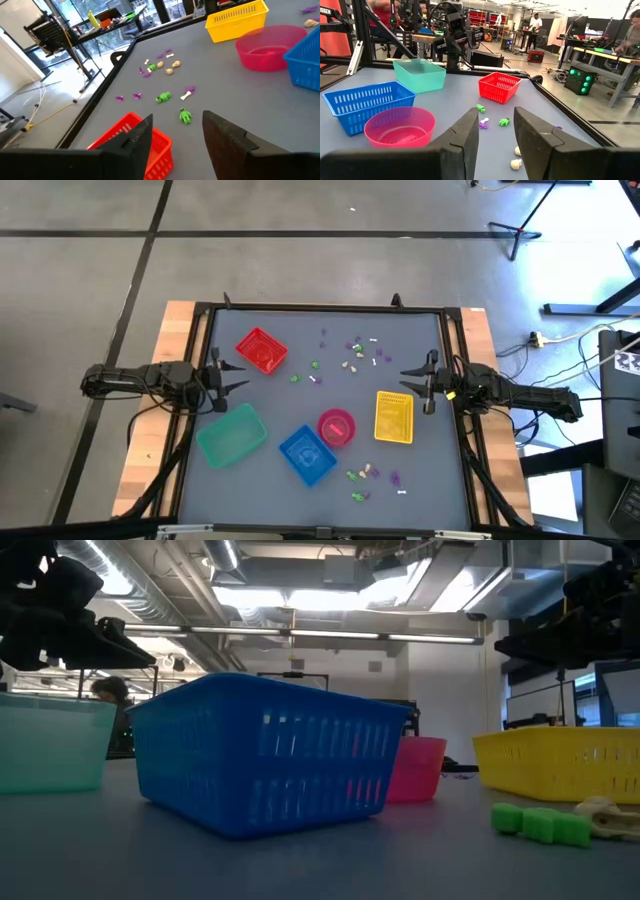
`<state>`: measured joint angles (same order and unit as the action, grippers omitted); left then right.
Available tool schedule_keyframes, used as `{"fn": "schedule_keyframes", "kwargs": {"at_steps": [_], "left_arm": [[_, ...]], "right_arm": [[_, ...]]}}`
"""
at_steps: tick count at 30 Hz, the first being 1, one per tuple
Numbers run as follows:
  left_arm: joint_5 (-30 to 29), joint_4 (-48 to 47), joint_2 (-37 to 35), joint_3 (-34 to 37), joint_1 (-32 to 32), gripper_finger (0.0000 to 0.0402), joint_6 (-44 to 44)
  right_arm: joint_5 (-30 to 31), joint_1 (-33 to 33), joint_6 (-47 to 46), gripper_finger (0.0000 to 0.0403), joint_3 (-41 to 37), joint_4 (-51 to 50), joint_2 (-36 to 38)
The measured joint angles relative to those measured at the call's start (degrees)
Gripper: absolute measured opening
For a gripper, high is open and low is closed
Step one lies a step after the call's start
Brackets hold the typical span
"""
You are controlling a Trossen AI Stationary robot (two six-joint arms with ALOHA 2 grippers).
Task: Sort Halloween decoration
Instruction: Put the violet spider toy into the yellow bin
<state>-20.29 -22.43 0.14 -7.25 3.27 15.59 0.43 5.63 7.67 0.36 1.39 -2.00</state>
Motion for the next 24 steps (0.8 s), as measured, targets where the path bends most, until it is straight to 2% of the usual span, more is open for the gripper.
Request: {"fn": "schedule_keyframes", "kwargs": {"at_steps": [6,11,14,17,20,24], "left_arm": [[2.37,1.42,0.0,-0.01,0.02,0.0158,-7.38],[3.48,2.22,0.0,0.0,0.02,0.0158,-11.94],[3.5,3.35,0.0,-0.01,0.02,0.0158,-12.13],[3.48,4.44,0.0,0.0,0.02,0.0158,-12.2],[3.42,6.5,0.02,0.0,0.02,0.0158,-12.23],[3.08,9.59,0.01,-0.01,0.02,0.0158,-12.24]], "right_arm": [[-1.52,0.01,-11.05,0.0122,0.0,2.64,-0.01],[-1.2,0.02,-12.05,0.0122,0.0,13.15,0.0],[2.41,0.0,-13.64,0.0122,1.06,17.94,-0.03],[6.83,0.01,-15.01,0.0126,4.21,17.56,-0.74],[8.02,0.0,-14.96,0.0147,7.54,16.03,-3.46],[10.35,0.02,-14.72,0.0202,13.06,15.23,-10.47]]}}
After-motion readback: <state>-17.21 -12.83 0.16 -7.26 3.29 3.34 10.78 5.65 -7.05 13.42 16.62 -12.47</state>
